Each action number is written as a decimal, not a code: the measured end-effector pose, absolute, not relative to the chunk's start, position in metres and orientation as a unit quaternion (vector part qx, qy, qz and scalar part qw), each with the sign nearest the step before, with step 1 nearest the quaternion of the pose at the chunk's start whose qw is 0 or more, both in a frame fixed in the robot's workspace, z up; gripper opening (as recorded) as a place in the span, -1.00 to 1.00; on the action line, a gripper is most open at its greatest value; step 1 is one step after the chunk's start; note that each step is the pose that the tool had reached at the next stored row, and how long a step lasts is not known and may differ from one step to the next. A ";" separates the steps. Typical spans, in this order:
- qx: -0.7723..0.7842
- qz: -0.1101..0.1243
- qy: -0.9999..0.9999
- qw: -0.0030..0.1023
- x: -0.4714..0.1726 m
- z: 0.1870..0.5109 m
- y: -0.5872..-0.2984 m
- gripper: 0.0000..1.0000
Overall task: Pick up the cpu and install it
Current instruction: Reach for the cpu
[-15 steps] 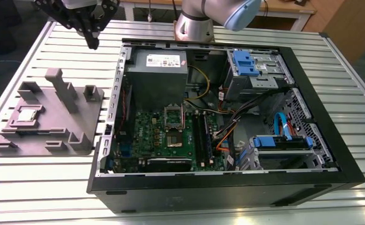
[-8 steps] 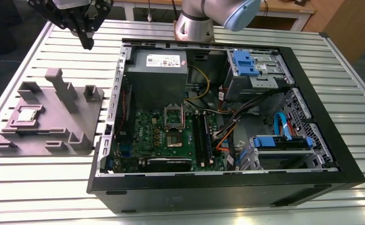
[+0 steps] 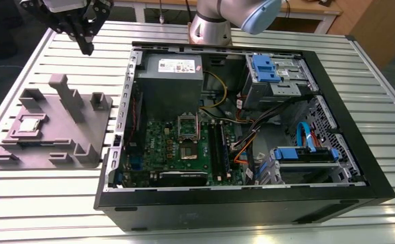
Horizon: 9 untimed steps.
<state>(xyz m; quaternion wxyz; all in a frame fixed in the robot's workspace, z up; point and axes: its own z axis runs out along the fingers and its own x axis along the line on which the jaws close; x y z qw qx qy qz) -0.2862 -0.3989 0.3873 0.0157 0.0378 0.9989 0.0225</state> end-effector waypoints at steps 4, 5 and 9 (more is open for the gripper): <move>0.038 0.022 0.999 0.016 -0.296 0.385 -0.399 -0.80; 0.038 0.022 0.999 0.016 -0.298 0.384 -0.399 -0.80; 0.038 0.023 0.999 0.016 -0.308 0.382 -0.399 -0.80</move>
